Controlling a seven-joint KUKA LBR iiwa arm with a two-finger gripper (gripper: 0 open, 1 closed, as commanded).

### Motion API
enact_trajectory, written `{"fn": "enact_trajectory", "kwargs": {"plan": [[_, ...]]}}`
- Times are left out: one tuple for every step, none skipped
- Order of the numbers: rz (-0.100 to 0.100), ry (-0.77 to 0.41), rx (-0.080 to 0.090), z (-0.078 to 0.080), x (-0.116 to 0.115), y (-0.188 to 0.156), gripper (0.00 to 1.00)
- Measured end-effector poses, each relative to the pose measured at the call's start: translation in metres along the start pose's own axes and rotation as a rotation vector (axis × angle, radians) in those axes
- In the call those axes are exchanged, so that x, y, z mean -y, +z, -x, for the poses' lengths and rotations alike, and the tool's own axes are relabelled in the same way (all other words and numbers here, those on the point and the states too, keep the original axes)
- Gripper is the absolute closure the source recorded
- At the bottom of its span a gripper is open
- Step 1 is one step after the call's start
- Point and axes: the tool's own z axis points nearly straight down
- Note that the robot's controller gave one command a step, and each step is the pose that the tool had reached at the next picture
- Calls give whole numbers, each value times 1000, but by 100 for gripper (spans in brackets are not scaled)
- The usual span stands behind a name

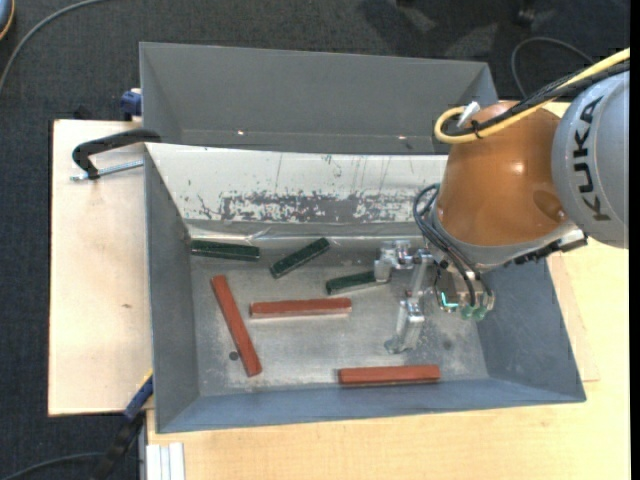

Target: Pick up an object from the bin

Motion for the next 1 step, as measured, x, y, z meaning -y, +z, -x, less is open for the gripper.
{"fn": "enact_trajectory", "kwargs": {"plan": [[0, -99, 4, 59, -16, 121, 0]]}}
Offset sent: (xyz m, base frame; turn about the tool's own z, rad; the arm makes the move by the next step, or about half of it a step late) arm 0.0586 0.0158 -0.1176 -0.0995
